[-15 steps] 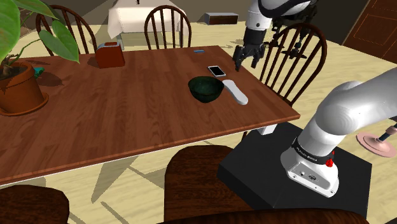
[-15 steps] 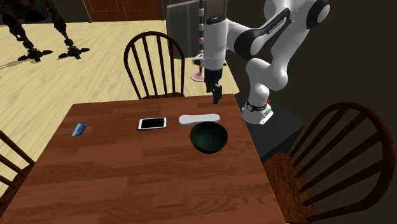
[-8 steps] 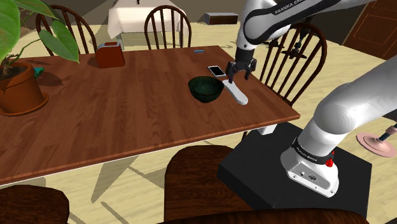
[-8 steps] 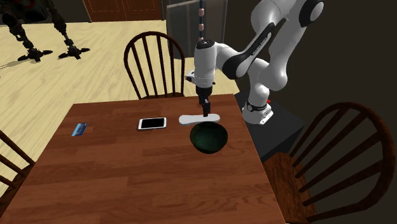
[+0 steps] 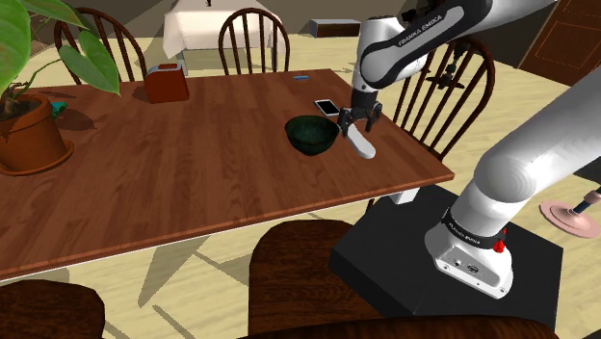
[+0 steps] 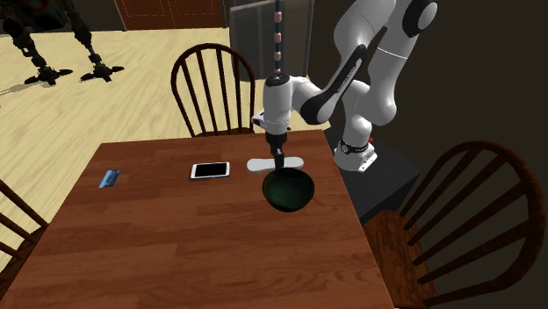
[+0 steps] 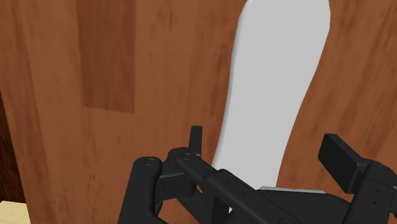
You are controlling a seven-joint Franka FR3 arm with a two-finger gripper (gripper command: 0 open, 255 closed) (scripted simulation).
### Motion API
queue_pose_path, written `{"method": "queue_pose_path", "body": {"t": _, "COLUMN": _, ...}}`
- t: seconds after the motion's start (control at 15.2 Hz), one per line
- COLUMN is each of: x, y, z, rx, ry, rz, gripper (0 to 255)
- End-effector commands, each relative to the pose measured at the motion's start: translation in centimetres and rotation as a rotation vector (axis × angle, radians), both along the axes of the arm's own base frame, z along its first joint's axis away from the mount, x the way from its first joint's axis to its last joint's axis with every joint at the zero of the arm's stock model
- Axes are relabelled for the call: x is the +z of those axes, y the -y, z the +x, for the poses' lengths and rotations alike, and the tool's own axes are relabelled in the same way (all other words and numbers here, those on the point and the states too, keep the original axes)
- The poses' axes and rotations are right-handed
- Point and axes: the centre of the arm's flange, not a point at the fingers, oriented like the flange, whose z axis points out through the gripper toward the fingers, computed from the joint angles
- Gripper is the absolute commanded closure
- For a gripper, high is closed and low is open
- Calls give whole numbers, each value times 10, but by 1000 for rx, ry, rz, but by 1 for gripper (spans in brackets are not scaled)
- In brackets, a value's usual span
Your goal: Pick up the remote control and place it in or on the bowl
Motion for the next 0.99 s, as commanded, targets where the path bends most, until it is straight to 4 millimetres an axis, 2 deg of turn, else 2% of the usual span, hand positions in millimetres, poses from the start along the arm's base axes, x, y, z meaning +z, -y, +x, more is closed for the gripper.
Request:
{"method": "queue_pose_path", "body": {"t": 0.0, "x": -13, "y": 1, "z": 0, "rx": 0, "ry": 1, "rz": 0, "gripper": 0}}
{"method": "queue_pose_path", "body": {"t": 0.53, "x": -13, "y": 1, "z": 0, "rx": 0, "ry": 1, "rz": 0, "gripper": 0}}
{"method": "queue_pose_path", "body": {"t": 0.59, "x": -13, "y": 1, "z": 0, "rx": 0, "ry": 1, "rz": 0, "gripper": 255}}
{"method": "queue_pose_path", "body": {"t": 0.92, "x": -13, "y": 1, "z": 0, "rx": 0, "ry": 1, "rz": 0, "gripper": 255}}
